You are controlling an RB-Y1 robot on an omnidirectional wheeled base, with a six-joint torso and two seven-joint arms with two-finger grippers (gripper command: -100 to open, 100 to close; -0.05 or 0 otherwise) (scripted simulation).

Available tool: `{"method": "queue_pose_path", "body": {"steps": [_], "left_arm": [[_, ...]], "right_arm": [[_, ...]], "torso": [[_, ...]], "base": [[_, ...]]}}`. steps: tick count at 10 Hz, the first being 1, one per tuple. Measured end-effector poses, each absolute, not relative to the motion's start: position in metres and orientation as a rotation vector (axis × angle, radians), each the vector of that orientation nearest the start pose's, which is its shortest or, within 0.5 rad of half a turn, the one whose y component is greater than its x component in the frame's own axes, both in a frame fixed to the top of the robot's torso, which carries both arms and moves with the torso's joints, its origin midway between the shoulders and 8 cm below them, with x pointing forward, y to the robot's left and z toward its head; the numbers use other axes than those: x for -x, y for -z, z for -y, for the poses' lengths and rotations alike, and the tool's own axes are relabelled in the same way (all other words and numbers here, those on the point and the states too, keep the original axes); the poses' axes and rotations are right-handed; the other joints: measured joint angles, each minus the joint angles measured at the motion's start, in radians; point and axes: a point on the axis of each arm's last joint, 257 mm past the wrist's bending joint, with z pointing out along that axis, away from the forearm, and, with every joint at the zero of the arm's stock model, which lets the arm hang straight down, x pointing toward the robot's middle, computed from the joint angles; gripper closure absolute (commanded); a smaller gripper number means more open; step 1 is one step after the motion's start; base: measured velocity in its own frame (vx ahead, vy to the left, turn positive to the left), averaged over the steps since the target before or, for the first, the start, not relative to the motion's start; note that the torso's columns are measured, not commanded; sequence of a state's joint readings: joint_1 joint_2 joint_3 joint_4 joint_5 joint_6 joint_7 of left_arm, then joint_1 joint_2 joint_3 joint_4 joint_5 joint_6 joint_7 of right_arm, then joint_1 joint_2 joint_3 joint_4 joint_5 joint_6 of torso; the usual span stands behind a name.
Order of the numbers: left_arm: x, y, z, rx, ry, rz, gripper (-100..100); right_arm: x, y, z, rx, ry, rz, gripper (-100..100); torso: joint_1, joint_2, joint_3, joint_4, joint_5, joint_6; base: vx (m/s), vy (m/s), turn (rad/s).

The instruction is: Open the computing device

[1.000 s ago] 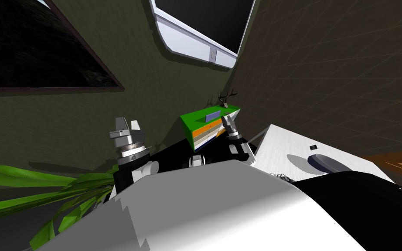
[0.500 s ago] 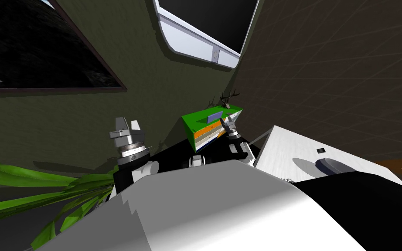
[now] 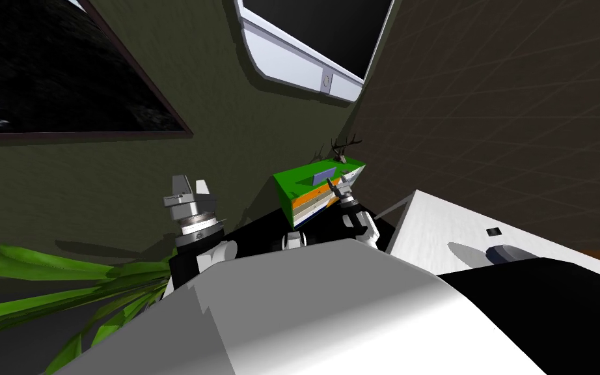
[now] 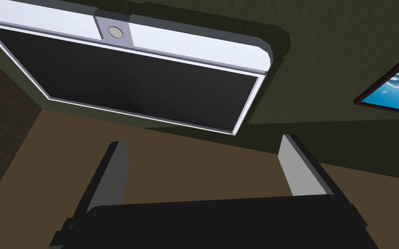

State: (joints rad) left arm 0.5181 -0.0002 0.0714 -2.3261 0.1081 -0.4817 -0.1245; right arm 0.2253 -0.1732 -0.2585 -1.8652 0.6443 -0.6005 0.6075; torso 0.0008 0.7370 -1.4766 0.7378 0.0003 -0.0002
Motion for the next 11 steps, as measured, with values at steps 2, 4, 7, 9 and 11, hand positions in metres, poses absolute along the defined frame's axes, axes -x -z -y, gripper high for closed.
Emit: {"method": "queue_pose_path", "body": {"steps": [2, 4, 7, 9, 11], "left_arm": [[-0.329, -0.037, -0.315, 0.658, 1.180, -0.568, 0], [-0.329, -0.037, -0.315, 0.658, 1.180, -0.568, 0], [-0.329, -0.037, -0.315, 0.658, 1.180, -0.568, 0], [-0.329, -0.037, -0.315, 0.658, 1.180, -0.568, 0], [-0.329, -0.037, -0.315, 0.658, 1.180, -0.568, 0]], "right_arm": [[-0.440, 0.079, 0.303, 0.208, -0.076, -1.094, -100], [-0.446, 0.090, 0.307, 0.246, -0.008, -1.110, -100], [-0.452, 0.103, 0.315, 0.296, 0.081, -1.132, -100], [-0.457, 0.115, 0.318, 0.329, 0.139, -1.149, -100], [-0.464, 0.130, 0.324, 0.378, 0.215, -1.173, -100]], "torso": [[-0.001, 0.001, 0.001, 0.000, 0.000, 0.000], [-0.001, 0.002, 0.001, 0.000, 0.000, 0.000], [-0.001, 0.001, 0.001, 0.000, 0.000, 0.000], [-0.001, 0.001, 0.001, 0.000, 0.000, 0.000], [-0.001, 0.000, 0.000, 0.000, 0.000, 0.000]], "base": [[0.049, 0.025, 0.024], [0.041, 0.019, 0.031], [0.045, 0.028, 0.029], [0.040, 0.023, 0.027], [0.056, 0.026, 0.033]]}}
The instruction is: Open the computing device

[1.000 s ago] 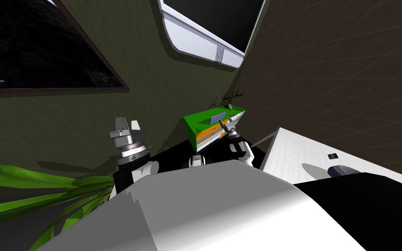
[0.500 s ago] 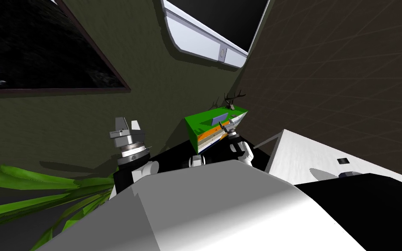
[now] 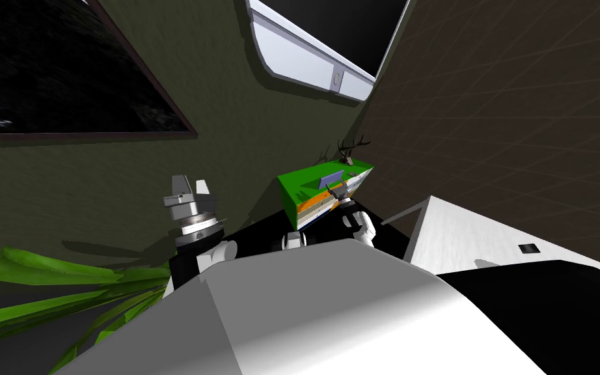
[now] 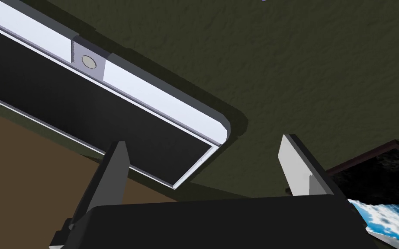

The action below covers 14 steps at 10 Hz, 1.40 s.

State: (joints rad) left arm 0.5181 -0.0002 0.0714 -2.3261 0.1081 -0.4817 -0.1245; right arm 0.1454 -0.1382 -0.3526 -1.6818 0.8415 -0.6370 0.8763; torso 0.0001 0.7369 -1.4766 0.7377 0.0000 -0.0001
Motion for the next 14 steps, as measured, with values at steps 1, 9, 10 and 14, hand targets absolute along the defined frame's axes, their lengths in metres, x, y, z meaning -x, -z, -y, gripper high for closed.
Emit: {"method": "queue_pose_path", "body": {"steps": [1, 9, 10, 14], "left_arm": [[-0.329, -0.037, -0.315, 0.658, 1.180, -0.568, 0], [-0.329, -0.037, -0.315, 0.658, 1.180, -0.568, 0], [-0.329, -0.037, -0.315, 0.658, 1.180, -0.568, 0], [-0.329, -0.037, -0.315, 0.658, 1.180, -0.568, 0]], "right_arm": [[-0.465, 0.134, 0.327, 0.394, 0.241, -1.180, -100], [-0.483, 0.190, 0.344, 0.594, 0.488, -1.253, -100], [-0.486, 0.198, 0.346, 0.618, 0.513, -1.260, -100], [-0.489, 0.213, 0.349, 0.686, 0.578, -1.273, -100]], "torso": [[0.000, 0.001, 0.000, 0.000, 0.000, 0.000], [0.000, 0.001, 0.000, 0.000, 0.000, 0.000], [-0.001, 0.001, 0.001, 0.000, 0.000, 0.000], [0.000, 0.002, 0.001, 0.001, 0.000, 0.000]], "base": [[0.045, 0.023, 0.030], [0.052, 0.030, 0.034], [0.041, 0.019, 0.024], [0.034, 0.005, -0.048]]}}
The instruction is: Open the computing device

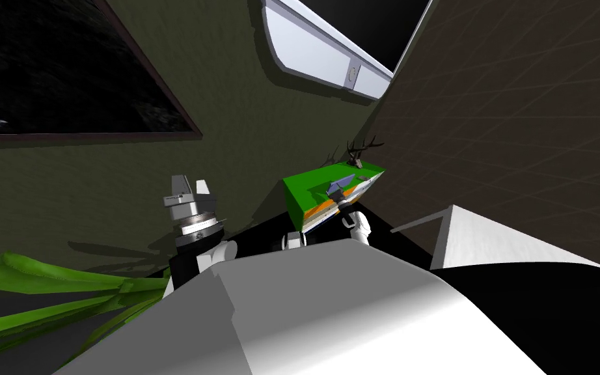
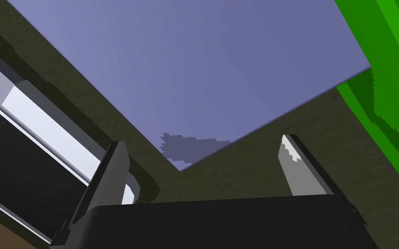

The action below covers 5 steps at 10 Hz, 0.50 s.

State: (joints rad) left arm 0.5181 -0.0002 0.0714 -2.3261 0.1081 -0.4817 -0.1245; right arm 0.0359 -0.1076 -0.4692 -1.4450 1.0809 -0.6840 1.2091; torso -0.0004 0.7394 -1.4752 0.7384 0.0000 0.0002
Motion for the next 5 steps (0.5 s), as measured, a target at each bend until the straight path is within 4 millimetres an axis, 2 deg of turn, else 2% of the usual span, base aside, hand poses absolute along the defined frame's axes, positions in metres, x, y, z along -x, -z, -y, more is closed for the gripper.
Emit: {"method": "queue_pose_path", "body": {"steps": [1, 4, 5], "left_arm": [[-0.329, -0.037, -0.315, 0.658, 1.180, -0.568, 0], [-0.329, -0.037, -0.315, 0.658, 1.180, -0.568, 0], [-0.329, -0.038, -0.315, 0.658, 1.180, -0.568, 0]], "right_arm": [[-0.492, 0.212, 0.339, 0.697, 0.562, -1.264, -100], [-0.505, 0.209, 0.305, 0.728, 0.515, -1.238, -100], [-0.508, 0.209, 0.295, 0.738, 0.503, -1.232, -100]], "torso": [[-0.001, -0.001, -0.001, 0.000, 0.000, 0.001], [0.003, 0.000, 0.000, 0.000, 0.001, 0.000], [0.003, 0.000, 0.000, 0.000, 0.001, 0.000]], "base": [[0.049, -0.038, -0.340], [0.015, 0.014, -0.113], [0.014, 0.019, -0.254]]}}
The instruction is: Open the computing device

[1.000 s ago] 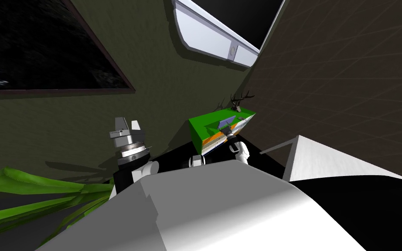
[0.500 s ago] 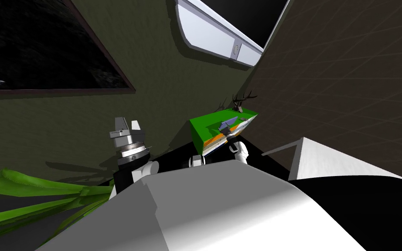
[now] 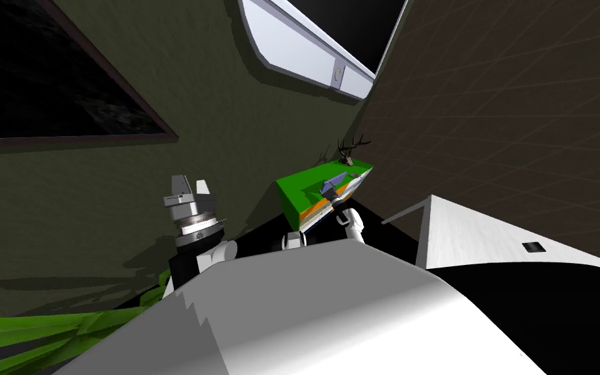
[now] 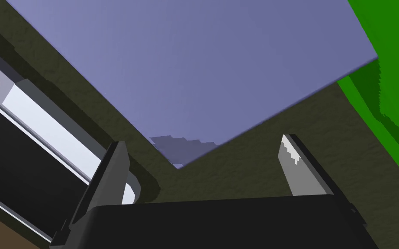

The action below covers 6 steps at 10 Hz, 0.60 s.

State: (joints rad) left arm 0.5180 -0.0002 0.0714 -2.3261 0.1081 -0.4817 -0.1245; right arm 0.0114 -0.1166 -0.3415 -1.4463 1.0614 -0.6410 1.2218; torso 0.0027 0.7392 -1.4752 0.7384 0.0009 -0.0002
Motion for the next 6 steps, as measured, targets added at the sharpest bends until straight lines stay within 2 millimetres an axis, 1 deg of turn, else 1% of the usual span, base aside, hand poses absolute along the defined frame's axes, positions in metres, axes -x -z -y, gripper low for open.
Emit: {"method": "queue_pose_path", "body": {"steps": [1, 2, 3, 4, 6], "left_arm": [[-0.329, -0.037, -0.315, 0.658, 1.180, -0.568, 0], [-0.329, -0.037, -0.315, 0.658, 1.180, -0.568, 0], [-0.329, -0.038, -0.315, 0.658, 1.180, -0.568, 0], [-0.329, -0.038, -0.315, 0.658, 1.180, -0.568, 0], [-0.329, -0.038, -0.315, 0.658, 1.180, -0.568, 0]], "right_arm": [[-0.508, 0.208, 0.280, 0.749, 0.486, -1.222, -100], [-0.514, 0.206, 0.268, 0.760, 0.471, -1.212, -100], [-0.515, 0.205, 0.255, 0.773, 0.454, -1.204, -100], [-0.515, 0.206, 0.250, 0.777, 0.445, -1.202, -100], [-0.515, 0.207, 0.248, 0.780, 0.441, -1.199, -100]], "torso": [[-0.002, -0.001, -0.001, 0.000, -0.001, 0.001], [-0.002, -0.002, -0.001, 0.000, -0.001, 0.000], [-0.003, -0.001, -0.001, 0.000, -0.001, 0.000], [-0.005, -0.001, -0.001, 0.000, -0.001, 0.000], [-0.004, -0.001, -0.001, 0.000, -0.001, 0.000]], "base": [[0.015, 0.054, -0.292], [0.005, 0.036, -0.105], [0.000, 0.000, 0.000], [-0.003, -0.026, 0.066], [-0.001, -0.007, 0.017]]}}
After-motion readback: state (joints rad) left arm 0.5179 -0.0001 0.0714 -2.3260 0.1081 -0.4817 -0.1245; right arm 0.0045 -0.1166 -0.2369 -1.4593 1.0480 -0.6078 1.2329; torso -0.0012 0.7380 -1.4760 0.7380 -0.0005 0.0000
